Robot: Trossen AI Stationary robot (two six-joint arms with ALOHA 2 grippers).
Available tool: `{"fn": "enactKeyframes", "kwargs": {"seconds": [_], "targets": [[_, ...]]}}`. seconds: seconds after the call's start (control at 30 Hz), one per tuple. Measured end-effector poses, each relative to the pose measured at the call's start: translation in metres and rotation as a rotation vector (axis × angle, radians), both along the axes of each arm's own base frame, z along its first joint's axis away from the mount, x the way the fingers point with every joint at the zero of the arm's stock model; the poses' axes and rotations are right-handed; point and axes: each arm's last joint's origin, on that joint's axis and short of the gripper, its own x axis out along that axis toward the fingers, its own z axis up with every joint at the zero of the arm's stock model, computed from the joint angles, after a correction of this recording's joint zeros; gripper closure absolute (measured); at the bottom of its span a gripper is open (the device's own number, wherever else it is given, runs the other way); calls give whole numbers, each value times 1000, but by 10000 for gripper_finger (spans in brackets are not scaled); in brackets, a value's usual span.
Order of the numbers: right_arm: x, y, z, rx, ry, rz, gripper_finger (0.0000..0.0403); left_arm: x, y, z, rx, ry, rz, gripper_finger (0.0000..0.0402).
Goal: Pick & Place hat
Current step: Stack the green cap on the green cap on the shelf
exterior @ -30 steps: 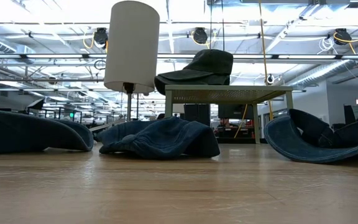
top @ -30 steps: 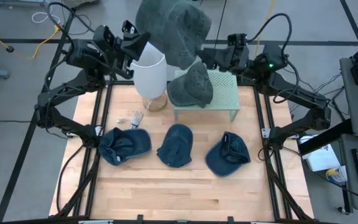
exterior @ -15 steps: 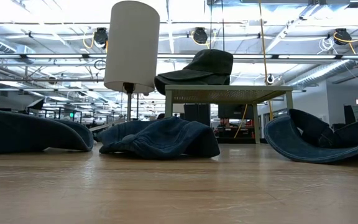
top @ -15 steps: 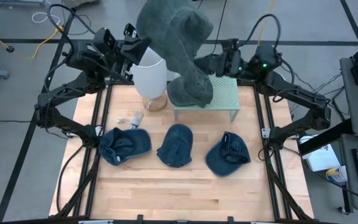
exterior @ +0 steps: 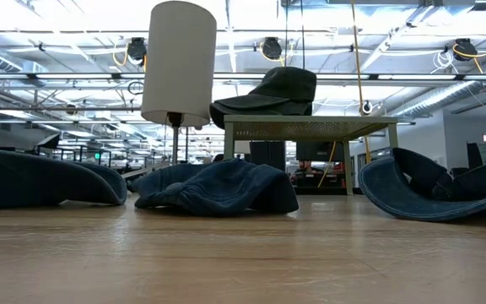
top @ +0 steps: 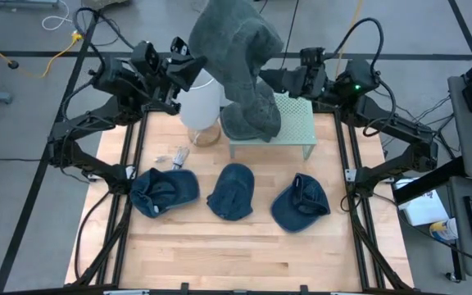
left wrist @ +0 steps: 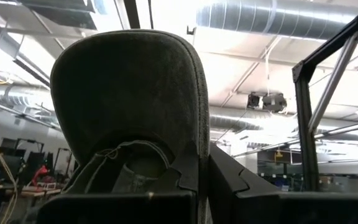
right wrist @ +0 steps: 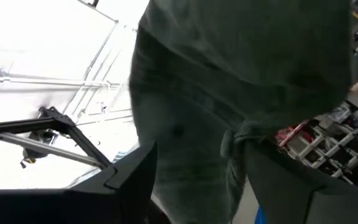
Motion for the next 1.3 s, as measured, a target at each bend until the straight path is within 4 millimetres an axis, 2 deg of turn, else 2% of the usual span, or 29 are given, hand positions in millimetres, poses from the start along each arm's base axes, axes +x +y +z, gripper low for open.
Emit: {"fn": "enactKeyframes", "kwargs": {"seconds": [0.2,0.5,0.7,0.87,1.07,1.17,1.3], "targets": [[4,-1,-8,28,82,-1,170,-3,-2,4,8,-43,-6,394],[0,5,2,-2,-24,-6,170,-1,-4,2,4,-17,-19,394],[1,9,2,-2,-30,19,176,-1,-4,2,11,-17,-13,394],[2,11,2,14,-19,53,232,-1,-4,2,17,-21,-4,394],[4,11,-2,68,20,36,370,-1,-3,2,15,-23,19,394],[5,12,-3,63,25,22,382,1,-3,0,5,9,18,382],[0,14,0,68,19,51,382,1,-2,-5,-20,99,22,328]]}}
